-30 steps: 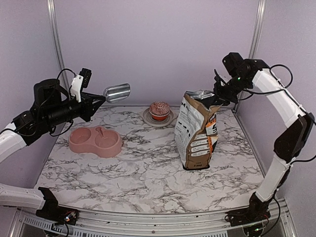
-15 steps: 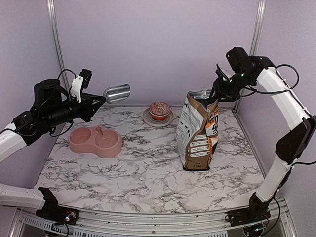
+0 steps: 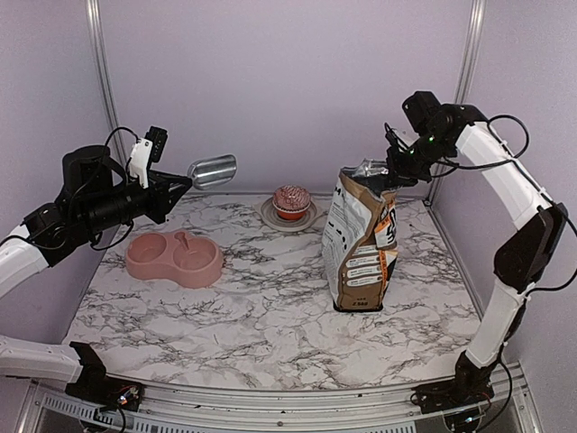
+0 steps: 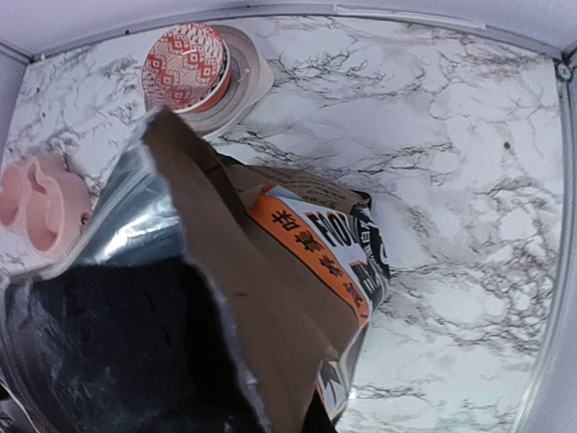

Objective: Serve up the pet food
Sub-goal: Adjust the pet food bowl at the center of the board.

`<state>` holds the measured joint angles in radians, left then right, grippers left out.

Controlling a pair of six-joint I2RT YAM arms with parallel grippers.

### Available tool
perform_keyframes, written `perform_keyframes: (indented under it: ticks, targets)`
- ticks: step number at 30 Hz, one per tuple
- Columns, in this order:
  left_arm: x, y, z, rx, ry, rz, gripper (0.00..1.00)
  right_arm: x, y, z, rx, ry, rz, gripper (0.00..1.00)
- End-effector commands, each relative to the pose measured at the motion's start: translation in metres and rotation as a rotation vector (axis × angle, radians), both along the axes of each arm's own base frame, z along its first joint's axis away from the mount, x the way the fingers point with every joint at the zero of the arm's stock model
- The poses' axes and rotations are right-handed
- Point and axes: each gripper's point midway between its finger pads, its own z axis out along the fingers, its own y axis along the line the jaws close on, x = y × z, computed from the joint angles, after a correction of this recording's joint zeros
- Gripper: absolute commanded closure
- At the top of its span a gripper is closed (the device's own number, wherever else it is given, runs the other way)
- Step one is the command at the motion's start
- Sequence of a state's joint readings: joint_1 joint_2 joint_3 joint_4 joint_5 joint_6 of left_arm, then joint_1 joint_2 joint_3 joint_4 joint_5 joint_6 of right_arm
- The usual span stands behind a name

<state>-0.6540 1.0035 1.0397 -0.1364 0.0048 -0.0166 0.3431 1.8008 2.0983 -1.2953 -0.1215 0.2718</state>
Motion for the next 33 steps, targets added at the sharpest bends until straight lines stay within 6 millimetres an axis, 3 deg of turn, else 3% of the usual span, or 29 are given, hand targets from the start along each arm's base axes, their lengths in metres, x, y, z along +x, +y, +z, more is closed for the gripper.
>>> perform_keyframes:
  ticks: [1, 8, 19, 28, 33]
  targets:
    - [0.000, 0.003, 0.003, -0.001, -0.014, 0.011, 1.00, 0.018, 0.010, 0.017, 0.012, -0.095, 0.034, 1.00]
    - [0.002, 0.003, -0.002, 0.006, -0.006, 0.019, 1.00, 0.036, 0.003, 0.048, -0.034, -0.251, 0.042, 1.00]
    - [0.003, 0.004, -0.003, 0.011, -0.005, 0.025, 1.00, 0.051, -0.009, 0.118, -0.095, -0.544, 0.104, 1.00]
    - [0.004, 0.004, -0.004, 0.014, -0.005, 0.027, 1.00, 0.064, -0.031, 0.129, -0.205, -0.604, 0.100, 1.00]
    - [0.004, 0.004, -0.004, 0.015, -0.004, 0.025, 1.00, 0.073, -0.057, 0.141, -0.237, -0.647, 0.069, 1.00]
